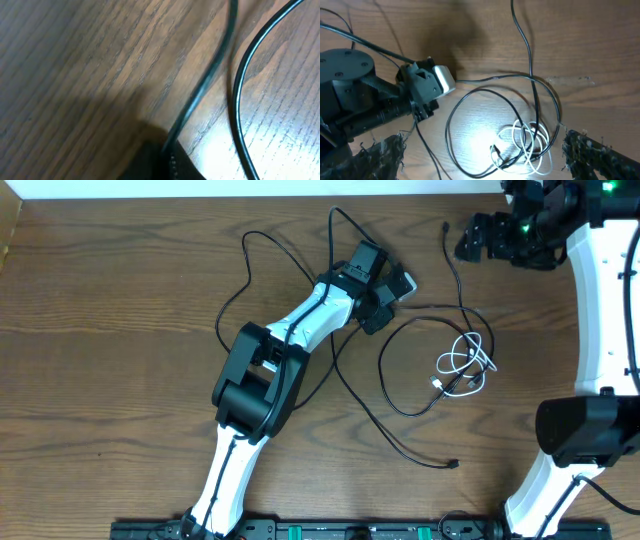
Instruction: Untangle cables
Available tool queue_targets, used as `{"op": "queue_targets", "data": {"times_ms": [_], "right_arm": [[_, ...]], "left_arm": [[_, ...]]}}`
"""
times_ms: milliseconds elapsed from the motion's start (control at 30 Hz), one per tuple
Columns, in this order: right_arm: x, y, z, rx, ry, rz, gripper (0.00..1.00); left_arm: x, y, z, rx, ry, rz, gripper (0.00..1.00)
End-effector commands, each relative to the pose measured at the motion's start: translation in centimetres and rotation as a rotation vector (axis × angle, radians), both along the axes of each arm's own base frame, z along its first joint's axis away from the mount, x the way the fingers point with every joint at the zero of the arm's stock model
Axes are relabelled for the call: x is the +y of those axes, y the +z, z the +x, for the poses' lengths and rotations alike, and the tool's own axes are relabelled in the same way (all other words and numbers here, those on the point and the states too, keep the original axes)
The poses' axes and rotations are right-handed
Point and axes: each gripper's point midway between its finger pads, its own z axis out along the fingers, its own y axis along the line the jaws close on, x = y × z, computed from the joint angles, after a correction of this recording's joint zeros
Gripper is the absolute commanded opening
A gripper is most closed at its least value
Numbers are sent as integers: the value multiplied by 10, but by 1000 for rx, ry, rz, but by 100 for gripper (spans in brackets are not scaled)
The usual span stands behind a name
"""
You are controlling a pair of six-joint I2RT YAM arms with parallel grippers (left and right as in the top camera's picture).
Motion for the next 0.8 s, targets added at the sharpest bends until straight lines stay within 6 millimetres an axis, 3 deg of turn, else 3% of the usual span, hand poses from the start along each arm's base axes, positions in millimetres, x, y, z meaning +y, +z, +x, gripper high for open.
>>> {"op": "queue_targets", "data": {"times_ms": [0, 100, 233, 400, 500, 633, 700, 767], "right_arm": [[14, -6, -1, 3, 48, -6, 99], [24, -13, 0, 8, 69, -5, 99], [34, -33, 1, 30, 87, -5, 97], [38, -56, 2, 71, 21, 20, 92], [38, -67, -1, 100, 3, 20, 92], [39, -86, -12, 157, 3, 2, 93], [44, -92, -14, 166, 16, 2, 92], [62, -90, -12, 137, 75, 36, 91]], "left_arm": [[10, 6, 9, -14, 89, 32, 8], [35, 37, 30, -75, 273, 60, 7], [90, 117, 45, -158, 508, 49, 7], [182, 225, 23, -184, 763, -46, 7], [224, 270, 3, -218, 843, -92, 7], [260, 321, -24, -248, 913, -215, 7], [262, 335, -33, -250, 895, -271, 7], [258, 342, -38, -243, 870, -308, 8]]}}
